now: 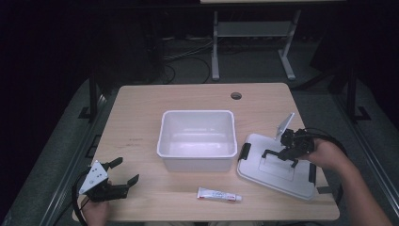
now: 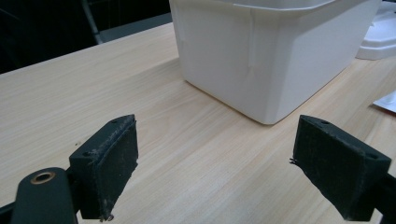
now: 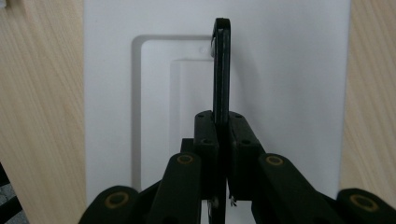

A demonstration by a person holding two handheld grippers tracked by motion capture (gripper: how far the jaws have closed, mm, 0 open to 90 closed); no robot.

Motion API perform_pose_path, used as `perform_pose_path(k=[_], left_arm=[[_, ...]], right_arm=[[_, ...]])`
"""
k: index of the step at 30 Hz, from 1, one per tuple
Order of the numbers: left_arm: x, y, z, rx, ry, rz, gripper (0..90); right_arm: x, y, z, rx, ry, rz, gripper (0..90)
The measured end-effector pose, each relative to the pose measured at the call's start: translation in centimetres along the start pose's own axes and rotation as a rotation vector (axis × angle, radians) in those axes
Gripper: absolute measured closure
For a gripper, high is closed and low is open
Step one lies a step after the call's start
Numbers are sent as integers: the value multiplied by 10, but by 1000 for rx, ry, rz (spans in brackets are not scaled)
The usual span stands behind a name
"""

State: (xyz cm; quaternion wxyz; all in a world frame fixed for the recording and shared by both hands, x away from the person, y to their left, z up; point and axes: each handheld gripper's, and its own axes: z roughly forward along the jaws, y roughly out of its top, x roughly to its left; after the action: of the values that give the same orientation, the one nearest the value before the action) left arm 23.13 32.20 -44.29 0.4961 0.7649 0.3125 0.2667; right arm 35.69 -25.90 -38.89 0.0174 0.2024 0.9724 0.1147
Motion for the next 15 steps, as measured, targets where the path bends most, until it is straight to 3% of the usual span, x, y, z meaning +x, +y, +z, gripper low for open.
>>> perform_pose_path(k=[15], left_arm=[[0,0,0,0,-1,0,135]], right_arm=[[13,0,-5,-18,-14,-17,763]])
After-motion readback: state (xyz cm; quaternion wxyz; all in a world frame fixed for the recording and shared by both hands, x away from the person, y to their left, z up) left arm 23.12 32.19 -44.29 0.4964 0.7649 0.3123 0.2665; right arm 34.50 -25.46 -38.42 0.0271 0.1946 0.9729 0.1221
